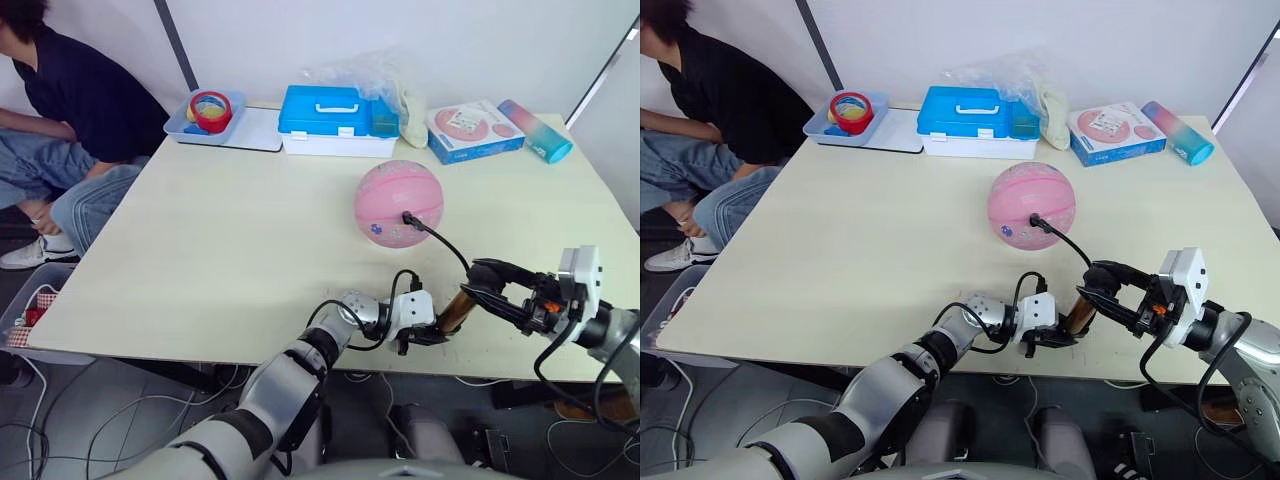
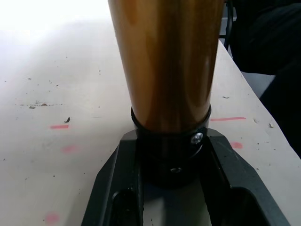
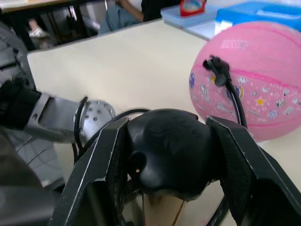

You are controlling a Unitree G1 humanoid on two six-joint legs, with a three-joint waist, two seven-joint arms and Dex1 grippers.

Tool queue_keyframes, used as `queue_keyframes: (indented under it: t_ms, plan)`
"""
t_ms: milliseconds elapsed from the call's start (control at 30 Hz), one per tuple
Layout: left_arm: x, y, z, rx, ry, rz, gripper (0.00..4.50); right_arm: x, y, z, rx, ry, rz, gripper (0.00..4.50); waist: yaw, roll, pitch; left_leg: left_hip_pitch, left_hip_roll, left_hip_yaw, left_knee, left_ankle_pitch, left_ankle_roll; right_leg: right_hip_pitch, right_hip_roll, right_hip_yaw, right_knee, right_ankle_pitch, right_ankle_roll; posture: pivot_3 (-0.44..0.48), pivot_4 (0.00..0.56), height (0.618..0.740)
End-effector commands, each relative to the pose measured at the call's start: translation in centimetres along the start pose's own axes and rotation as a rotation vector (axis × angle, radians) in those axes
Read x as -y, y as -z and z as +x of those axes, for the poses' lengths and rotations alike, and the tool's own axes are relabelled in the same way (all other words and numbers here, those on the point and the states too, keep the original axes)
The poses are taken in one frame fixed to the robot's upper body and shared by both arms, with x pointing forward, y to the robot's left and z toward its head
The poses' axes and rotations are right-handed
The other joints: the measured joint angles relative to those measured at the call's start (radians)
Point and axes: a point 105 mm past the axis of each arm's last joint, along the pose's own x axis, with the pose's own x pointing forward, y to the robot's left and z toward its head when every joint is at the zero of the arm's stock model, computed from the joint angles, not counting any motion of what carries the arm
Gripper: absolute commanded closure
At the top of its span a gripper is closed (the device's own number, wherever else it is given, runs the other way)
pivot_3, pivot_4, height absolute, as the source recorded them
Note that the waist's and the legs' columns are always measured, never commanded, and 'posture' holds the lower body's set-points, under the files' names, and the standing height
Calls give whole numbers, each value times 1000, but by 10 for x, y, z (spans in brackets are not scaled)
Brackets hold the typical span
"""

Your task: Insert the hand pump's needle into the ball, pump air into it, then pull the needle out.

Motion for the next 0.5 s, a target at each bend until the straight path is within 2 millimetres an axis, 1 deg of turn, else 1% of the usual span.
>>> queue_keyframes:
  t_ms: [33, 200, 367, 500]
  plan:
    - [24, 5, 15, -23, 99, -12, 3419, 10, 0, -6, -13, 47, -9, 2454, 0, 0, 0, 0, 0, 0, 0, 0, 0, 0, 0, 0, 0, 0, 0, 0, 150, 740]
    - [24, 7, 14, -29, 97, -12, 3419, 12, -38, -18, 72, 53, -26, 2454, 0, 1, 1, 0, 0, 0, 0, 0, 0, 0, 0, 0, 0, 0, 0, 0, 150, 740]
    - [24, 8, 13, -36, 99, -14, 3419, 13, -76, -32, 94, 59, -90, 2454, 2, 1, 1, -1, 0, 0, 0, 0, 0, -1, -1, 0, 0, 0, 0, 0, 150, 740]
    - [25, 9, 13, -40, 101, -16, 3419, 12, -97, -38, 92, 64, -136, 2454, 2, 1, 1, -1, 0, 0, 0, 0, 0, -1, -1, 0, 0, 0, 0, 0, 150, 740]
